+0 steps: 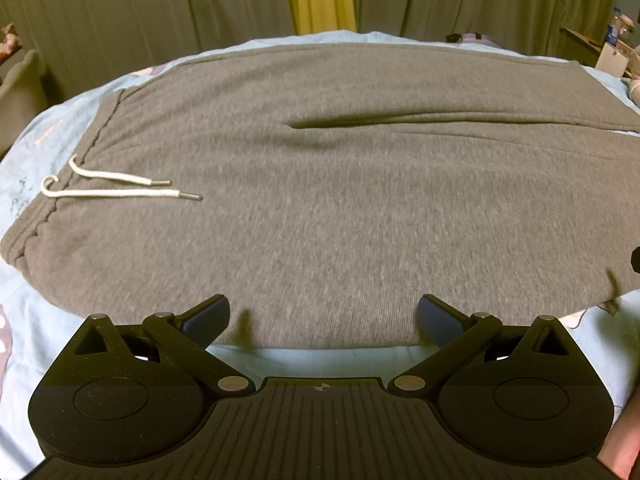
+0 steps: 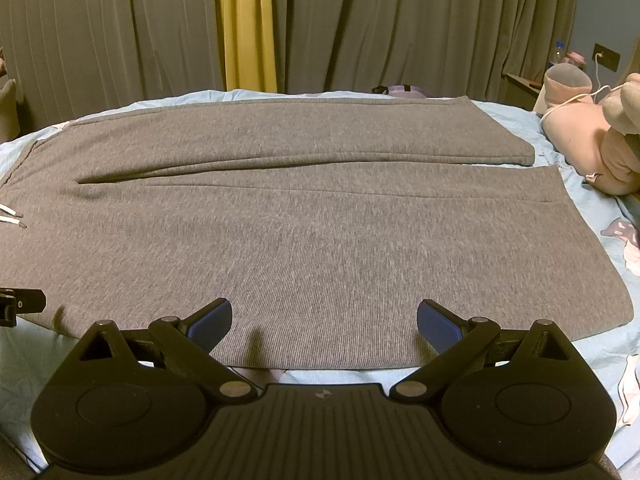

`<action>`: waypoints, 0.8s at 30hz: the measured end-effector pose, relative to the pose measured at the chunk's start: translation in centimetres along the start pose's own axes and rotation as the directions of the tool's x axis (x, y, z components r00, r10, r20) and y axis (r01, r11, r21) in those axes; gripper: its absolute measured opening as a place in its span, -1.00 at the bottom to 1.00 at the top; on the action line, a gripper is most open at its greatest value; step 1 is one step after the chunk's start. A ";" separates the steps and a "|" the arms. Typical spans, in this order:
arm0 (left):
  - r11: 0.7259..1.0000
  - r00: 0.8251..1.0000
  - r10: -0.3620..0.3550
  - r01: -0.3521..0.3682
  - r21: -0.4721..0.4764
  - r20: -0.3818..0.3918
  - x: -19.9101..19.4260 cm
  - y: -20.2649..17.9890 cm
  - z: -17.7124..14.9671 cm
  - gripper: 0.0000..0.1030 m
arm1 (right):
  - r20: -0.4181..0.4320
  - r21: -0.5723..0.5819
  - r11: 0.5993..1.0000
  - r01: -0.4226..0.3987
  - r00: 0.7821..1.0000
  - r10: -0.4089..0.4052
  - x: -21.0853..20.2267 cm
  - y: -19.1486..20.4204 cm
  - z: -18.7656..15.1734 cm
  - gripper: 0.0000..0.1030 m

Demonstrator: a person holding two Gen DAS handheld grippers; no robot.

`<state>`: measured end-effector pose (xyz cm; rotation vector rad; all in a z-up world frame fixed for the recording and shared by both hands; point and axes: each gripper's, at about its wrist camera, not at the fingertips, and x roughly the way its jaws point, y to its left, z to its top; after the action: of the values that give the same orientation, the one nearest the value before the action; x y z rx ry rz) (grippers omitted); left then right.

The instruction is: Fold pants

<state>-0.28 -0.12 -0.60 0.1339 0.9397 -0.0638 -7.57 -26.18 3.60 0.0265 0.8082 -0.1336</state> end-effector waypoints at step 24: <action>1.000 1.000 -0.005 0.005 -0.005 -0.006 0.0 -0.1 -0.1 1.00 | 0.002 -0.001 1.000 0.002 1.000 -0.002 0.0 0.2 0.0 0.93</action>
<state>-0.39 -0.16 -0.62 0.1271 0.9464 -0.0653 -7.53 -26.03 3.63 0.0242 0.8060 -0.1346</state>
